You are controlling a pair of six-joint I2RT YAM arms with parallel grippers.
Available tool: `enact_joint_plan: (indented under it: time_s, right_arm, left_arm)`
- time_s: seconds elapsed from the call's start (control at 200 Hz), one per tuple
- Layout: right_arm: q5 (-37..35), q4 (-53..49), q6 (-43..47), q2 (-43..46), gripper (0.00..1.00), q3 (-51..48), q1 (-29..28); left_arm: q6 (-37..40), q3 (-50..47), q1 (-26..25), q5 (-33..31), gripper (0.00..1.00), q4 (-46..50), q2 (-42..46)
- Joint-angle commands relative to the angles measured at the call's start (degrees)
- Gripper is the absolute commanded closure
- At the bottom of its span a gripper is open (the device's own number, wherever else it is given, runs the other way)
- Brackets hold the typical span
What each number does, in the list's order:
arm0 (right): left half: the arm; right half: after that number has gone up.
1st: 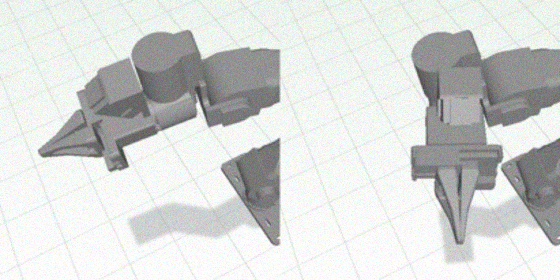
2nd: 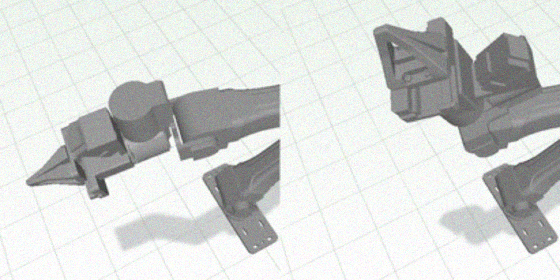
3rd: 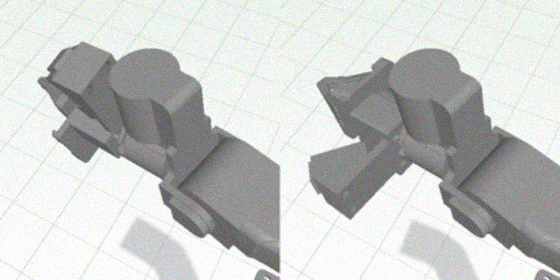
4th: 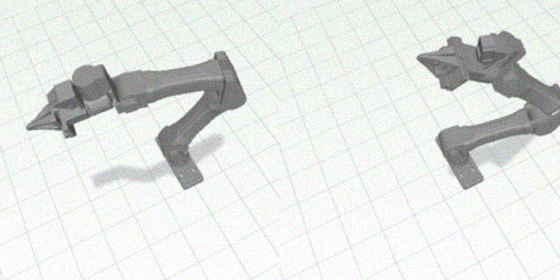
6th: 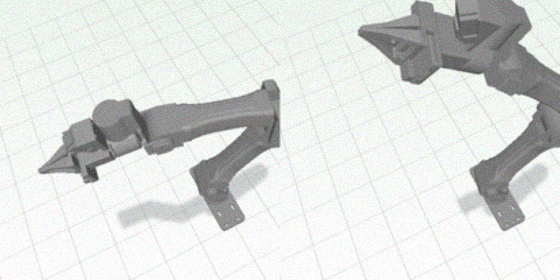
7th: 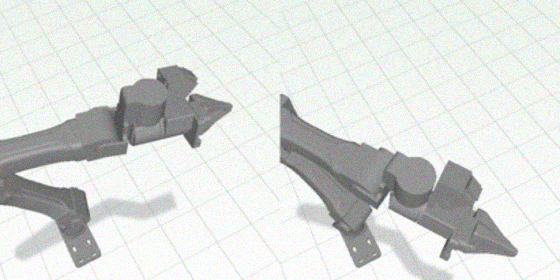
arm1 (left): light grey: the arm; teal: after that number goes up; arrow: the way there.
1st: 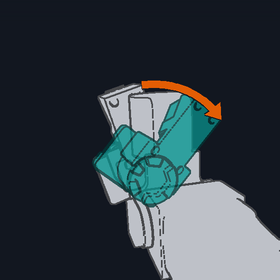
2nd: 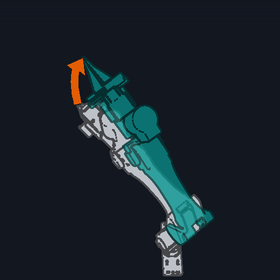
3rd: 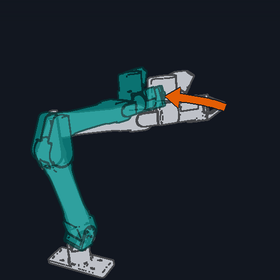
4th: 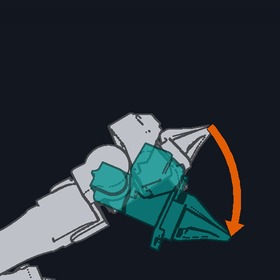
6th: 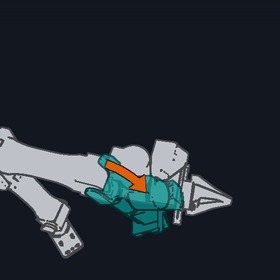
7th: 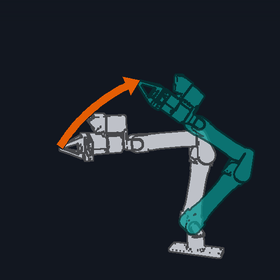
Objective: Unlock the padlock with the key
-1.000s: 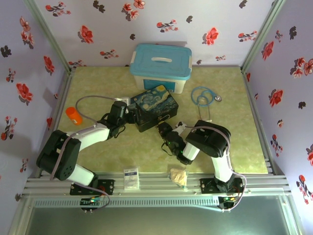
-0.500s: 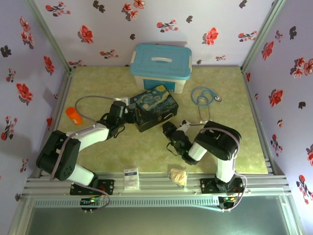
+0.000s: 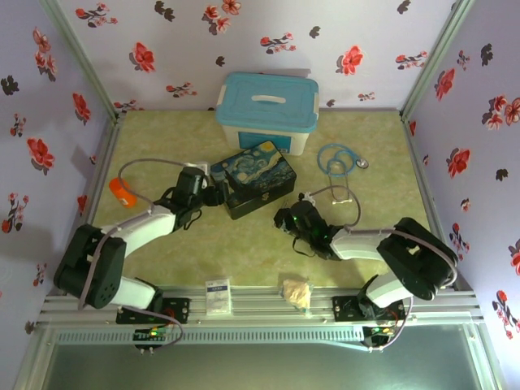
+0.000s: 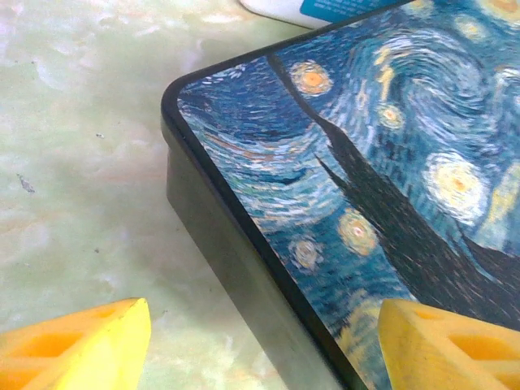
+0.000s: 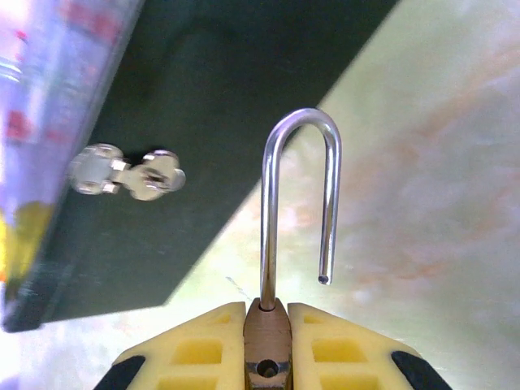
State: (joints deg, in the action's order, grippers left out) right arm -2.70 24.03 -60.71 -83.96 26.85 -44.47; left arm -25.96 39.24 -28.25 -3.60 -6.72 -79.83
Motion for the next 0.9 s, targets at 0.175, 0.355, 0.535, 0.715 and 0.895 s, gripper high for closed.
enact_joint_plan:
  time_s: [0.175, 0.355, 0.535, 0.715, 0.895]
  right_arm:
    - [15.38, -24.56, 10.24, 3.37, 1.0, 3.11, 7.87]
    - [17.72, -32.96, 13.84, 5.28, 1.0, 4.01, 11.32]
    - [21.04, -40.68, 18.56, 2.48, 0.96, 6.6, 14.73]
    - [19.36, -45.53, 21.42, 1.08, 0.81, 9.48, 15.53]
    - [14.48, -50.94, 24.01, 2.52, 0.7, 11.63, 15.73]
  left_arm:
    - [2.3, -1.85, -5.78, 0.24, 0.12, 5.92, 11.99]
    - [-0.12, -3.99, -11.63, -0.95, 0.0, 7.68, 13.04]
    - [-2.6, -6.51, -15.68, -3.82, 0.0, 5.87, 8.65]
    - [-5.36, -5.05, -16.93, -8.1, 0.0, 4.45, -1.1]
    - [-8.71, -5.13, -16.69, -12.71, 0.0, -0.71, -6.51]
